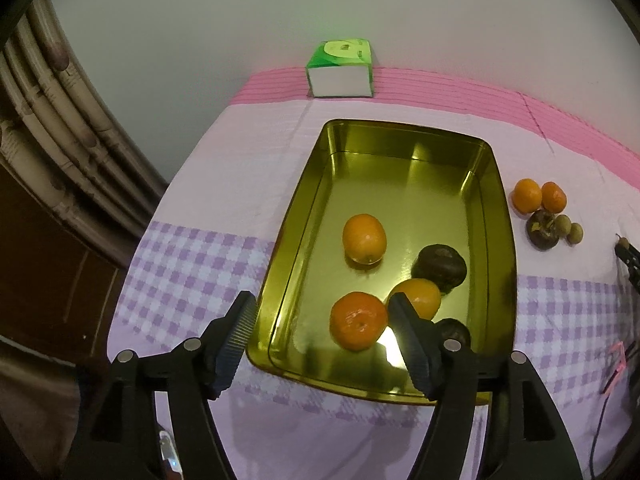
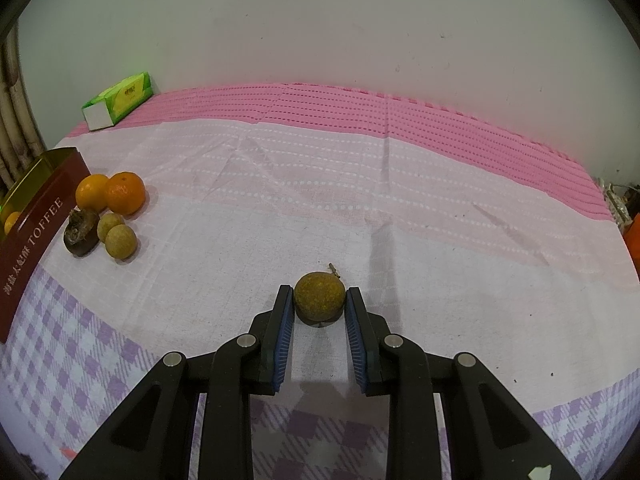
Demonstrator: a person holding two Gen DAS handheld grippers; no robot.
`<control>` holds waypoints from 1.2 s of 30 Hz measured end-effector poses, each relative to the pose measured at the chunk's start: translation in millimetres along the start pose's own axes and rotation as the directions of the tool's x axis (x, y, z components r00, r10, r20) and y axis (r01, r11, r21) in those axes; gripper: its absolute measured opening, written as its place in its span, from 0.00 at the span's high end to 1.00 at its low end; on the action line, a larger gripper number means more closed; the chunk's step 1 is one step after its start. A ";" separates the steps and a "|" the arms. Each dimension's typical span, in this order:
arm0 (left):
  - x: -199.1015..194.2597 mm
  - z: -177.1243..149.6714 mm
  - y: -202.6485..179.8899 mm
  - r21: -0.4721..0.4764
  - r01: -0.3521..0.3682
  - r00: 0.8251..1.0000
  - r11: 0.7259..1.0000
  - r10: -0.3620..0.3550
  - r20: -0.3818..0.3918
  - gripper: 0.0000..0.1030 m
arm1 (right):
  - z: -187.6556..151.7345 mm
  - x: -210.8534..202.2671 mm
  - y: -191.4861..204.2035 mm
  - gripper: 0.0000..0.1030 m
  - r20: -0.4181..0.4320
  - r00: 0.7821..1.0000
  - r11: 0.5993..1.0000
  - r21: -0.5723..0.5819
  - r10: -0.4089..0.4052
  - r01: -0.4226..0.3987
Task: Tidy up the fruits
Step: 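Carry the olive-green fruit over the tin tray with the right tool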
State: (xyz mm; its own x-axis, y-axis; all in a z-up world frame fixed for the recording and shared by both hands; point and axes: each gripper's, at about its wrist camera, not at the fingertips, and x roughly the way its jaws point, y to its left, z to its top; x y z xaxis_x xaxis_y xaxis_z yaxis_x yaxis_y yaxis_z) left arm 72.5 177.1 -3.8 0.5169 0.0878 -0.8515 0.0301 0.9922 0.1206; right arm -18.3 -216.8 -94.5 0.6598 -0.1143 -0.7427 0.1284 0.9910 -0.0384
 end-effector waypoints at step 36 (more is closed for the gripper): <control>-2.4 -4.3 26.4 -0.108 -0.023 0.999 0.994 0.027 0.041 0.12 | 30.6 -59.6 111.3 0.77 0.052 0.985 0.976 -0.151 0.166 -0.157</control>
State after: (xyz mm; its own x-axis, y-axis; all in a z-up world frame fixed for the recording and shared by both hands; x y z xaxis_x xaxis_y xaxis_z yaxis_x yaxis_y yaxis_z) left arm 68.4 203.4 -0.8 0.5518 0.1112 -0.8265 -0.0740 0.9937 0.0843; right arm -20.7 -101.8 -34.1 0.7094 0.0488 -0.7031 -0.0902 0.9957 -0.0220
